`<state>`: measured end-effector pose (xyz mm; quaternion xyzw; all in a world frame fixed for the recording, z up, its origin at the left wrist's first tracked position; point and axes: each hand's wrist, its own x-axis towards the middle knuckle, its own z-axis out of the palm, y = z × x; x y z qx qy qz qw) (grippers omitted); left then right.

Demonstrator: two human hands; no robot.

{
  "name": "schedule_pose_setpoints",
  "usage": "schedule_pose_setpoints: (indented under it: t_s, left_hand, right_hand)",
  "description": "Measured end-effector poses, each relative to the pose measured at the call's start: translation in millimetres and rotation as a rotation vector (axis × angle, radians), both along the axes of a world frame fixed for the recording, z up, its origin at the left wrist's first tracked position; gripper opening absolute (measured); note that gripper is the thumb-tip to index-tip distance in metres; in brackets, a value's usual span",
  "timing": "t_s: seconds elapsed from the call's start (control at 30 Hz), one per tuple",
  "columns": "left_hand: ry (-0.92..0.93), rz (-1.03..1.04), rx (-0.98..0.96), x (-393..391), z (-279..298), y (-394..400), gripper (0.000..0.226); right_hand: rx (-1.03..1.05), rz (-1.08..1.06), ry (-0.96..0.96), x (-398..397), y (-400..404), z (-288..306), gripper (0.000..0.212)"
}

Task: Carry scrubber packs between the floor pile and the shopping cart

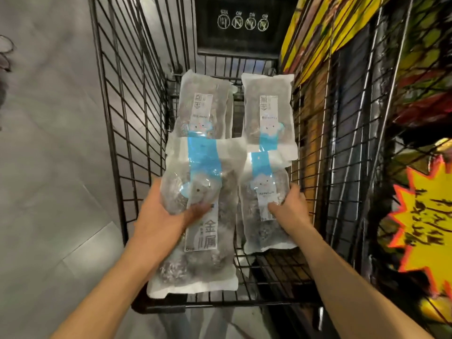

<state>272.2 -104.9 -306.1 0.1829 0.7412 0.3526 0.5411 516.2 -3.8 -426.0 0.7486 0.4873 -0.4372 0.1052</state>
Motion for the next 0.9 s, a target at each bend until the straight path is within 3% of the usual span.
schedule_pose_setpoints:
  t_s: [0.17,0.27,0.43,0.57,0.67,0.8,0.9]
  left_hand:
    - [0.016,0.016,-0.028,6,-13,-6,0.071]
    - [0.038,0.060,-0.082,5,-29,-3,0.061]
    - [0.183,-0.077,-0.188,-2,-63,0,0.056]
    - [0.365,-0.350,-0.297,2,-58,-12,0.067]
    - [0.553,-0.604,-0.223,3,-35,-23,0.078]
    - [0.647,-0.875,-0.199,-9,-7,-19,0.078]
    - [0.556,-0.851,-0.296,-7,-10,-8,0.068]
  right_hand:
    - [0.128,0.339,-0.115,2,-6,15,0.069]
    - [0.270,0.553,-0.063,2,-6,23,0.067]
    - [0.317,0.769,-0.061,-1,3,31,0.087]
    - [0.300,0.800,-0.099,-7,-1,52,0.099]
    - [0.256,0.839,-0.131,-11,-7,74,0.120]
    - [0.304,0.782,-0.058,-15,-22,114,0.092]
    - [0.350,0.718,-0.022,-10,-36,133,0.093]
